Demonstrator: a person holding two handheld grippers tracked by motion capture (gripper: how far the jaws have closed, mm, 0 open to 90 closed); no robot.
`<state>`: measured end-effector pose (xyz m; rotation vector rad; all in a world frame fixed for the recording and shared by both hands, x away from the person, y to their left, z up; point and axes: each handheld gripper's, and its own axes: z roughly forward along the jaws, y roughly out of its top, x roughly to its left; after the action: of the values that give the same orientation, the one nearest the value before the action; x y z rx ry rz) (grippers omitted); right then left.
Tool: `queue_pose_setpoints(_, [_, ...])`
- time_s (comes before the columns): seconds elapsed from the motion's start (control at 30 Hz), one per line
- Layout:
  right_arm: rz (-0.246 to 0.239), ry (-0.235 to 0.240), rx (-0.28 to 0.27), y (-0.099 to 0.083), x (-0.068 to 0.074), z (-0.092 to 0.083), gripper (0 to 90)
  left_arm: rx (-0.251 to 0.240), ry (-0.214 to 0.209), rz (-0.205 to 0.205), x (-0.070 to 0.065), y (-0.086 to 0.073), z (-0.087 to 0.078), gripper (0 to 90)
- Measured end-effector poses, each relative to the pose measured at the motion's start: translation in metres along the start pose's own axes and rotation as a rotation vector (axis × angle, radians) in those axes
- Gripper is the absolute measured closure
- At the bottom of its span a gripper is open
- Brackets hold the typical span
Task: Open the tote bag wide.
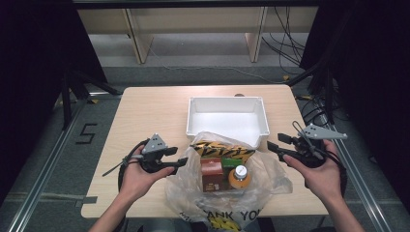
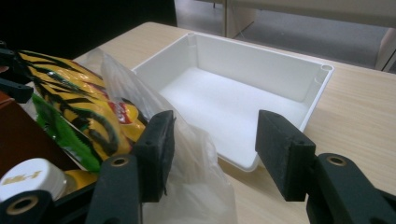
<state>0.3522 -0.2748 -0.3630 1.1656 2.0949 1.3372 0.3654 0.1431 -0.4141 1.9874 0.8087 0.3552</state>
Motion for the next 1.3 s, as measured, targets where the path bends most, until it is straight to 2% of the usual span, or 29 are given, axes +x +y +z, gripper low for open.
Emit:
queue_pose_setpoints(0.03, [-0.039,-0.034,0.041,0.0,-0.002,0.004,50.1,-0.004,-0.001,0.003,0.002,-0.001,0.003,49.1])
queue_pose_setpoints(0.07, [-0.039,-0.034,0.041,0.0,-0.002,0.004,50.1,0.001,0.001,-0.017,0.002,-0.002,0.005,49.1])
queue_pose_setpoints(0.1, [-0.082,-0.035,0.029,-0.002,-0.004,0.011,51.5,-0.01,-0.003,-0.019,0.003,-0.004,0.008,50.7])
queue_pose_setpoints(0.17, [-0.083,-0.017,0.069,-0.006,-0.004,0.018,54.5,-0.008,-0.013,-0.043,0.005,-0.008,0.013,55.6])
queue_pose_setpoints(0.2, [-0.069,-0.007,0.071,-0.009,-0.004,0.023,56.3,-0.009,-0.012,-0.026,0.006,-0.01,0.015,58.7])
queue_pose_setpoints(0.23, [-0.04,-0.005,0.097,-0.012,-0.002,0.026,58.7,-0.006,-0.014,-0.042,0.006,-0.012,0.017,61.7])
queue_pose_setpoints(0.33, [-0.028,0.021,0.152,-0.023,-0.005,0.037,69.6,0.023,-0.011,0.001,0.008,-0.016,0.021,71.8])
queue_pose_setpoints(0.37, [-0.027,0.027,0.173,-0.026,-0.006,0.04,72.8,0.03,-0.015,-0.02,0.007,-0.018,0.023,75.1])
queue_pose_setpoints(0.4, [-0.024,0.041,0.207,-0.03,-0.008,0.044,76.1,0.054,-0.026,0.005,0.009,-0.019,0.024,79.3])
queue_pose_setpoints(0.43, [-0.011,0.048,0.203,-0.033,-0.007,0.047,77.6,0.053,-0.026,-0.024,0.008,-0.021,0.027,81.2])
queue_pose_setpoints(0.47, [-0.033,0.063,0.221,-0.036,-0.01,0.049,79.9,0.087,-0.025,-0.012,0.01,-0.022,0.027,82.9])
queue_pose_setpoints(0.5, [-0.055,0.061,0.231,-0.039,-0.011,0.051,82.2,0.097,-0.025,-0.029,0.011,-0.024,0.029,84.7])
queue_pose_setpoints(0.57, [-0.054,0.07,0.258,-0.044,-0.012,0.054,87.3,0.108,-0.019,-0.053,0.012,-0.028,0.032,87.6])
queue_pose_setpoints(0.63, [-0.047,0.056,0.279,-0.048,-0.012,0.055,90.0,0.128,-0.013,-0.066,0.014,-0.03,0.033,88.9])
queue_pose_setpoints(0.73, [-0.059,0.027,0.314,-0.053,-0.013,0.058,90.0,0.145,-0.011,-0.06,0.016,-0.033,0.036,89.3])
queue_pose_setpoints(0.77, [-0.077,0.012,0.321,-0.054,-0.013,0.059,90.0,0.145,-0.015,-0.058,0.017,-0.034,0.037,89.4])
queue_pose_setpoints(0.8, [-0.062,0.005,0.333,-0.054,-0.012,0.058,90.0,0.142,-0.007,-0.064,0.016,-0.035,0.038,89.4])
queue_pose_setpoints(0.83, [-0.087,0.007,0.337,-0.055,-0.014,0.06,90.0,0.143,-0.011,-0.069,0.016,-0.036,0.039,89.4])
queue_pose_setpoints(0.9, [-0.07,0.006,0.348,-0.055,-0.013,0.061,90.0,0.142,0.006,-0.08,0.016,-0.037,0.041,89.3])
queue_pose_setpoints(0.93, [-0.101,-0.001,0.303,-0.059,-0.015,0.066,90.0,0.142,0.003,-0.067,0.017,-0.037,0.041,89.3])
queue_pose_setpoints(0.97, [-0.098,0.005,0.33,-0.058,-0.015,0.065,90.0,0.148,0.012,-0.076,0.016,-0.038,0.042,89.3])
queue_pose_setpoints(1.0, [-0.059,0.006,0.36,-0.058,-0.014,0.064,90.0,0.148,0.01,-0.075,0.017,-0.039,0.043,89.2])
queue_pose_setpoints(1.07, [-0.076,0.004,0.351,-0.06,-0.016,0.066,90.0,0.159,0.022,-0.065,0.018,-0.041,0.045,89.2])
queue_pose_setpoints(1.1, [-0.047,0.007,0.336,-0.061,-0.015,0.067,90.0,0.165,0.022,-0.073,0.018,-0.042,0.046,89.1])
queue_pose_setpoints(1.13, [-0.066,0.012,0.324,-0.06,-0.018,0.065,90.0,0.16,0.024,-0.082,0.017,-0.043,0.047,89.1])
queue_pose_setpoints(1.17, [-0.041,0.024,0.31,-0.057,-0.018,0.062,90.0,0.156,0.026,-0.087,0.017,-0.043,0.047,89.0])
queue_pose_setpoints(1.2, [-0.039,0.04,0.276,-0.054,-0.02,0.059,90.0,0.148,0.024,-0.088,0.016,-0.043,0.048,88.9])
queue_pose_setpoints(1.27, [-0.001,0.041,0.198,-0.045,-0.018,0.049,81.7,0.138,0.033,-0.082,0.015,-0.042,0.048,88.7])
queue_pose_setpoints(1.3, [0.01,0.052,0.161,-0.041,-0.017,0.045,76.6,0.136,0.028,-0.095,0.014,-0.041,0.048,88.7])
